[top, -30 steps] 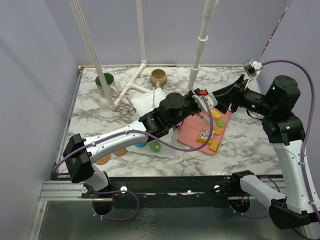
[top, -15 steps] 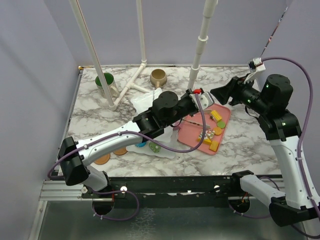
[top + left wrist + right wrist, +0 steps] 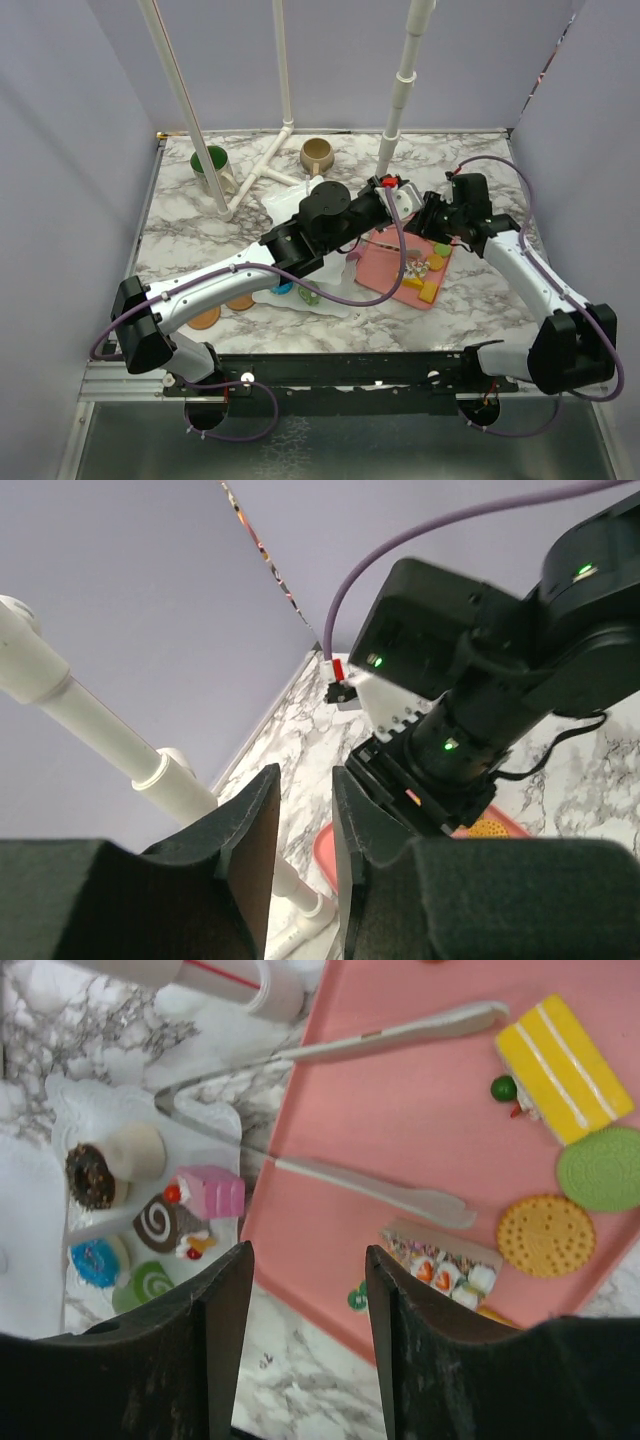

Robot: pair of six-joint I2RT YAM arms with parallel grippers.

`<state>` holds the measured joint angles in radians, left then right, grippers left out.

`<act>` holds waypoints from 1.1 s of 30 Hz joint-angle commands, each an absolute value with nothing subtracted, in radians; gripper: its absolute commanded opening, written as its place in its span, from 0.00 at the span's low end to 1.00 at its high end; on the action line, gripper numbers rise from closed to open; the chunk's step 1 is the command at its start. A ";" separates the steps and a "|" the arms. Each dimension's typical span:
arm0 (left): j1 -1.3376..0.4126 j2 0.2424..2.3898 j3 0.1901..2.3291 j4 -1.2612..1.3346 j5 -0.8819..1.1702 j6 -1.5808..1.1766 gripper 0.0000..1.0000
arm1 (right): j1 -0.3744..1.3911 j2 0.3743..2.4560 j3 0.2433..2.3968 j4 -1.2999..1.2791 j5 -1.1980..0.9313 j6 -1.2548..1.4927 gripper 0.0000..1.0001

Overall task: Serve the afternoon tea
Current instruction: Pick up the clamp from the tray.

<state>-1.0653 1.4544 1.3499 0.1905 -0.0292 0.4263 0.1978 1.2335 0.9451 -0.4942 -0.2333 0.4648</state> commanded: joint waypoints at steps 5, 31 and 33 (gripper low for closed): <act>-1.059 1.415 1.348 0.150 0.027 0.469 0.30 | 0.235 1.460 0.984 -0.251 -0.056 0.665 0.52; -1.050 1.367 1.306 0.104 0.060 0.540 0.30 | 0.337 1.885 1.224 -0.327 0.273 0.999 0.49; -1.049 1.365 1.304 0.103 0.060 0.539 0.30 | 0.338 1.885 1.216 -0.322 0.280 1.003 0.47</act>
